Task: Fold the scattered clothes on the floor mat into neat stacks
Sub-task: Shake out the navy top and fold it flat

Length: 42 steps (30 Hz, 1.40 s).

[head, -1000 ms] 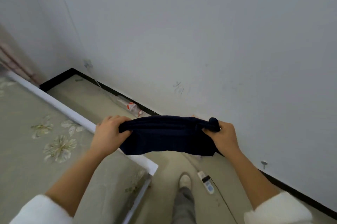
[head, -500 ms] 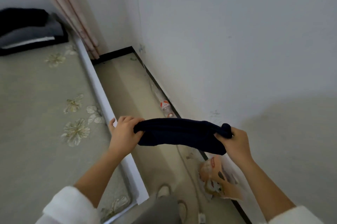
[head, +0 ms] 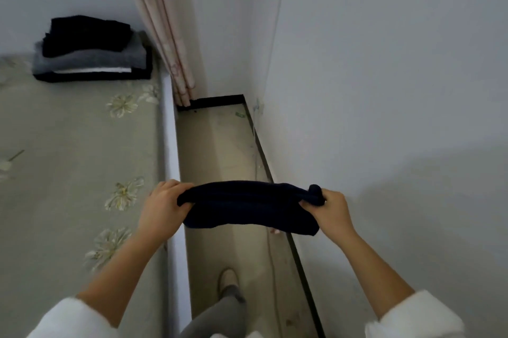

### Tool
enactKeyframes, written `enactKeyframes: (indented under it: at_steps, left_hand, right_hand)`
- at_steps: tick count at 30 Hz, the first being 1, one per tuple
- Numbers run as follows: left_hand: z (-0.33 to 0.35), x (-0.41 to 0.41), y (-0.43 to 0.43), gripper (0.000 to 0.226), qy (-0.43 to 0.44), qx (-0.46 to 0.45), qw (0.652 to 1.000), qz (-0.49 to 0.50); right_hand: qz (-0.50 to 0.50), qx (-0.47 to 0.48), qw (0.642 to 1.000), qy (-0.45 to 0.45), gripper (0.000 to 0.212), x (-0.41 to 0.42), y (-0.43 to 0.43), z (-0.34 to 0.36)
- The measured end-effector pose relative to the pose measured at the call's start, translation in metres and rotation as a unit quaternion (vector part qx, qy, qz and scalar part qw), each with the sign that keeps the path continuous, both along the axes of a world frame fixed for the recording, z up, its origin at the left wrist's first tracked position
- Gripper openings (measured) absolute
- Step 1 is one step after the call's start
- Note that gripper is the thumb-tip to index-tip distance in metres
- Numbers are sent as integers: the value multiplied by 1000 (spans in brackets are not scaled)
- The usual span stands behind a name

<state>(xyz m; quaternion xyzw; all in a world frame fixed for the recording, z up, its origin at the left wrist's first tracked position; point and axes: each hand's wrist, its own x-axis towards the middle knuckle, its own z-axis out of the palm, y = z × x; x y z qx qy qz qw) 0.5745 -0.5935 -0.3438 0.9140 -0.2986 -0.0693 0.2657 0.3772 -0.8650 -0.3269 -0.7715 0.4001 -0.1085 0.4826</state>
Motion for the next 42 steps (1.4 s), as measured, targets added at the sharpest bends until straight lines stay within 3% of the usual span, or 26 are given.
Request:
enactKeyframes:
  at_steps: [14,23,26,38,42]
  left_hand:
    - [43,268,-62,33,-67,-4,984,167]
    - [49,444,-90,35,-68,10,954,291]
    - [59,501,-94,35,-83,0,933,350]
    - [102,718,-28,40,-155,14,885,438]
    - [110,779,16,40,-159,2,893,422]
  right_hand:
    - [151,3,987,-50,25,354,-110,29]
    - [275,-11,960,-56,10,587,-153,37]
    - [304,-24,950,-64,27,668,-153,48]
    - [394,31,907,-145,23,916,-82,65]
    - [416,83,893,-151,26,980,-45,73]
